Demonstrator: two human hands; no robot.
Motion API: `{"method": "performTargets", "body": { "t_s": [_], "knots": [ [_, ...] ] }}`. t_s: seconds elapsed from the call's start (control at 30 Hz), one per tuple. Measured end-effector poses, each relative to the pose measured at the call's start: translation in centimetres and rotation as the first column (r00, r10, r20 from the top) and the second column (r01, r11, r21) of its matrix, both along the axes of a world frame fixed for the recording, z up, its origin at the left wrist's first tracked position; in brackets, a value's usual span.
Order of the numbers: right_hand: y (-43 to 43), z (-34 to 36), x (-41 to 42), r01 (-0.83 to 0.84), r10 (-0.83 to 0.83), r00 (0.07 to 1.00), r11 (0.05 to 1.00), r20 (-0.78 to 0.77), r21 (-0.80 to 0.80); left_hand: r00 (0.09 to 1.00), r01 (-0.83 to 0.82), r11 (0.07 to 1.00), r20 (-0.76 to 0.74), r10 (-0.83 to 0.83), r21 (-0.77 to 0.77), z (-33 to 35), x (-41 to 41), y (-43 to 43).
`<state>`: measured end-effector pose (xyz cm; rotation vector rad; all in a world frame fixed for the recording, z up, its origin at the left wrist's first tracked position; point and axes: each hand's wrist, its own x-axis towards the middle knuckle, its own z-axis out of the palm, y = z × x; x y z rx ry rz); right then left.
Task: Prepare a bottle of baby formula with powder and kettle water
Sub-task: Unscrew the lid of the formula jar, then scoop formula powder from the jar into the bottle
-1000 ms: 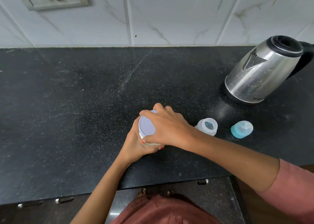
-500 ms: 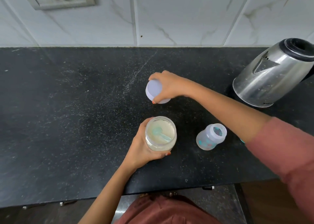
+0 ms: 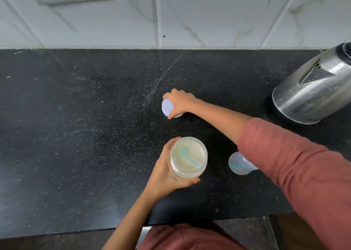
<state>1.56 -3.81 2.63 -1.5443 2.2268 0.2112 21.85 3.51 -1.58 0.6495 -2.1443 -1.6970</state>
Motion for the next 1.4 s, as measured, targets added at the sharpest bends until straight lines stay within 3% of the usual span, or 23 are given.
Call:
{"method": "performTargets", "body": {
  "t_s": [0.13,0.27,0.47,0.7,0.93,1.1,1.23,1.4],
  "knots": [
    [0.3,0.1,0.0,0.018,-0.018,1.0,1.0,0.012,-0.006,1.0,0.003,1.0,-0.002,-0.003,0.007,0.1,0.0,0.0],
    [1.9,2.3,0.1,0.06,-0.054,0.997,0.992,0.057,-0.114,1.0,0.003,1.0,-0.016,-0.003,0.002,0.3,0.0,0.1],
    [7.0,7.9,1.9,0.229,-0.142,0.947,0.928,0.289,-0.293,0.998,-0.001,1.0,-0.055,0.0,-0.014,0.6,0.0,0.3],
    [14.2,10.8,6.8,0.245,-0.145,0.918,0.939,0.369,-0.242,0.998,-0.008,1.0,-0.064,0.007,-0.011,1.0,0.0,0.5],
    [15.6,9.1,10.3,0.17,-0.158,0.98,0.981,0.123,-0.092,0.998,0.006,1.0,-0.065,-0.004,0.025,1.4,0.1,0.6],
    [14.7,8.9,10.9,0.109,-0.118,0.987,0.99,-0.105,-0.09,0.998,0.005,0.999,-0.061,-0.003,0.036,1.3,0.2,0.6],
    [14.1,8.9,11.0,0.095,-0.101,0.984,0.994,-0.145,-0.049,0.997,0.012,0.999,-0.078,-0.008,0.046,1.5,0.1,0.7],
    [14.4,9.1,10.7,0.111,-0.132,0.98,0.983,-0.147,-0.143,0.997,0.01,0.999,-0.071,-0.007,0.047,1.4,0.1,0.7]
  ]
}}
